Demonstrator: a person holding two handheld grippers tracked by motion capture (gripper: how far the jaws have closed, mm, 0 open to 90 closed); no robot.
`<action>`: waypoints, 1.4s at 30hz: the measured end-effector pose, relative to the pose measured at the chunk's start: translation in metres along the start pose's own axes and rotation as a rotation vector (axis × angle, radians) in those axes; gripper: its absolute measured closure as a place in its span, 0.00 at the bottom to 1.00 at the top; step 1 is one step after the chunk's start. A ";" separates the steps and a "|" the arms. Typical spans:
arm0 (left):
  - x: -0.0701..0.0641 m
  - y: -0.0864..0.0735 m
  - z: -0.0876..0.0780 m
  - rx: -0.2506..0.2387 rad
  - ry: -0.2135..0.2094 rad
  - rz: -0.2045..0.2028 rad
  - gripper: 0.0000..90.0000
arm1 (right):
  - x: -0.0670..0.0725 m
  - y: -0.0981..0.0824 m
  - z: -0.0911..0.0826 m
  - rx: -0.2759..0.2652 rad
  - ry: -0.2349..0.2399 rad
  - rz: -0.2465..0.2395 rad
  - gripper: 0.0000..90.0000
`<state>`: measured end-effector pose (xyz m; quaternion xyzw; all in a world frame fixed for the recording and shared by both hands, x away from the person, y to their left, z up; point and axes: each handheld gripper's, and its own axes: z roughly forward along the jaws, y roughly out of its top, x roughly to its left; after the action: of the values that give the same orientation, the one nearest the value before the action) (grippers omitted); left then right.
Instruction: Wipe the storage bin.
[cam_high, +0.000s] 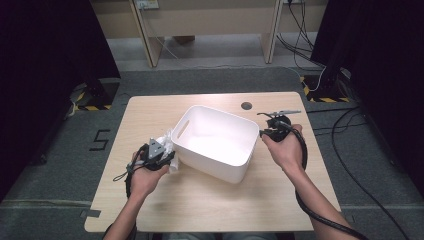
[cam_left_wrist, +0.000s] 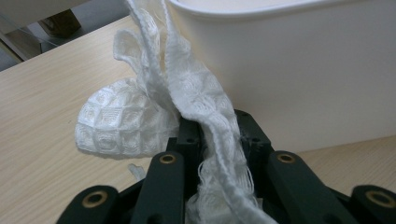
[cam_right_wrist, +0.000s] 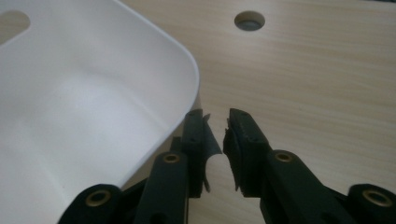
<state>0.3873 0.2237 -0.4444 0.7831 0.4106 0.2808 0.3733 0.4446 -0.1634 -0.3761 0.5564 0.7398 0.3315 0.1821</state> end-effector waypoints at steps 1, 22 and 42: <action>-0.001 0.000 0.000 0.000 -0.001 0.000 0.82 | 0.000 0.002 -0.003 -0.013 0.003 0.002 0.84; -0.011 0.000 -0.004 -0.009 0.015 0.004 0.81 | 0.014 0.013 0.001 0.024 -0.001 0.002 0.84; -0.018 -0.024 -0.041 -0.033 -0.032 -0.003 0.81 | 0.018 0.028 0.012 0.020 -0.017 0.001 0.80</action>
<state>0.3372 0.2319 -0.4434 0.7806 0.4008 0.2744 0.3933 0.4663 -0.1384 -0.3638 0.5614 0.7412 0.3196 0.1825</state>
